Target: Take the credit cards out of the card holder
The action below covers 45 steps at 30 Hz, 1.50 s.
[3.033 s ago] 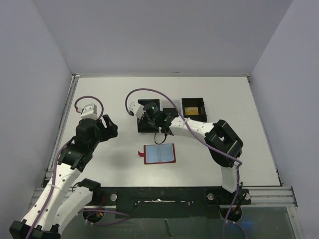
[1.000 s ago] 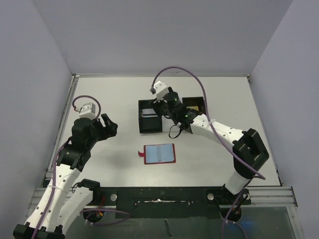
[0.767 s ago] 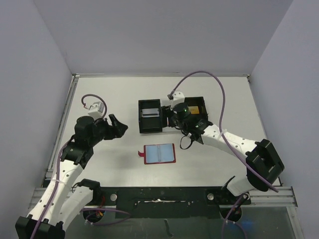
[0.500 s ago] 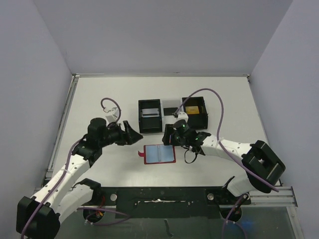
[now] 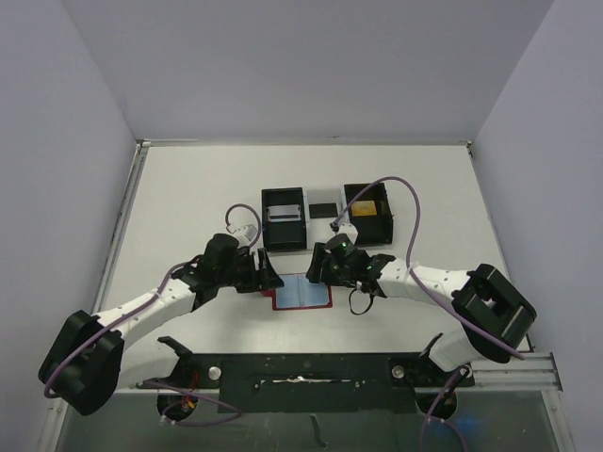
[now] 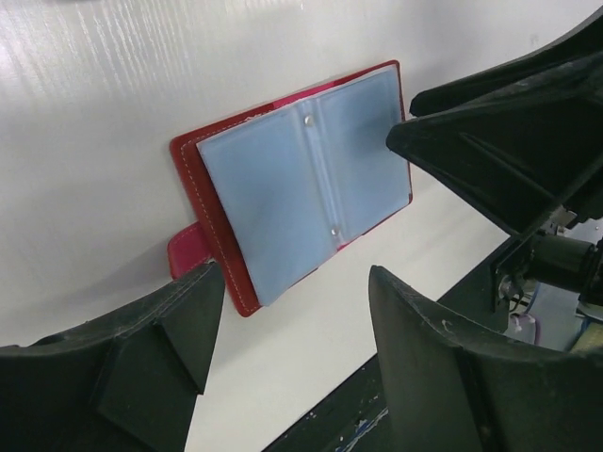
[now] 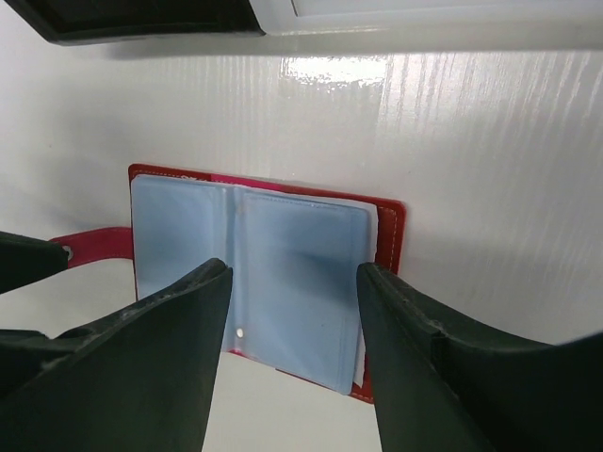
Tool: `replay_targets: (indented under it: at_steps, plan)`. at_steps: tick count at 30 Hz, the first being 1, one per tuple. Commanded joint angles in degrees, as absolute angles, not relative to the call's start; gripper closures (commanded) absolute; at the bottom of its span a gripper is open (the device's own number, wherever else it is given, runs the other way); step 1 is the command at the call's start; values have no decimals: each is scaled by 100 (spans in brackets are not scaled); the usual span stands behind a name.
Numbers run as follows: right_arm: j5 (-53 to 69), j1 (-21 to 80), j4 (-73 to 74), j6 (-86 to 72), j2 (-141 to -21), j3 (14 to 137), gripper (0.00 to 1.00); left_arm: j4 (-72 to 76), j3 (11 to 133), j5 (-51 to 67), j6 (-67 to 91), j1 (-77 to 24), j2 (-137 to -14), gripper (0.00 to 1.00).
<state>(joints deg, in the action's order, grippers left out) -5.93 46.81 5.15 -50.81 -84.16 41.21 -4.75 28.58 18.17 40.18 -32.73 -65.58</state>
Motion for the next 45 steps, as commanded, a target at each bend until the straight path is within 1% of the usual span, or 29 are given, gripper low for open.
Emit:
replay_targets:
  at_steps: [1, 8, 12, 15, 18, 21, 22, 25, 28, 30, 34, 36, 37, 38, 39, 40, 41, 43, 45]
  plan:
    - [-757, 4772, 497, -5180, -8347, 4097, 44, 116, 2969, 1714, 4052, -3411, -6757, 40]
    - [-816, 4793, 719, -5303, -8526, 4057, 45, 343, 2944, 1719, 4108, -3552, -6868, 49]
    - [-748, 4807, 647, -5347, -8645, 3997, 44, 377, 2906, 1605, 4074, -3636, -6990, 49]
    - [-581, 4816, 526, -5300, -8786, 4012, 47, 415, 2890, 1685, 4052, -3664, -7295, 48]
    - [-443, 4817, 385, -5309, -8826, 3989, 55, 646, 2796, 1732, 4125, -3723, -7552, 52]
    - [-233, 4804, 100, -5313, -8741, 3887, 66, 799, 2724, 1715, 4200, -3798, -7750, 59]
    - [-157, 4806, -10, -5326, -8703, 3852, 68, 830, 2698, 1691, 4226, -3807, -7800, 59]
    - [226, 4760, -419, -5314, -8658, 3771, 70, 1031, 2575, 1659, 4313, -3825, -7888, 60]
    - [670, 4722, -938, -5389, -8712, 3683, 75, 1342, 2451, 1732, 4446, -3829, -7937, 61]
    - [877, 4698, -1151, -5469, -8795, 3674, 76, 1388, 2444, 1732, 4470, -3830, -7953, 62]
    - [947, 4636, -1297, -5563, -8836, 3647, 80, 1333, 2464, 1714, 4423, -3823, -7862, 62]
    - [925, 4584, -1365, -5621, -8716, 3557, 87, 1220, 2524, 1697, 4405, -3828, -7756, 62]
    - [795, 4568, -1329, -5631, -8625, 3514, 89, 1180, 2546, 1694, 4390, -3828, -7674, 62]
    - [662, 4556, -1231, -5629, -8532, 3488, 88, 1082, 2579, 1643, 4363, -3830, -7574, 62]
    - [488, 4541, -985, -5610, -8453, 3533, 83, 945, 2642, 1547, 4319, -3824, -7455, 62]
    - [240, 4536, -680, -5561, -8378, 3612, 76, 767, 2709, 1468, 4283, -3828, -7322, 61]
    - [-19, 4540, -295, -5483, -8284, 3702, 67, 575, 2801, 1327, 4223, -3820, -7162, 59]
    - [-507, 4531, 235, -5274, -8035, 3824, 53, 87, 3022, 959, 4068, -3804, -6826, 56]
    - [-920, 4471, 655, -4977, -7732, 3925, 45, -302, 3248, 619, 3893, -3768, -6494, 51]
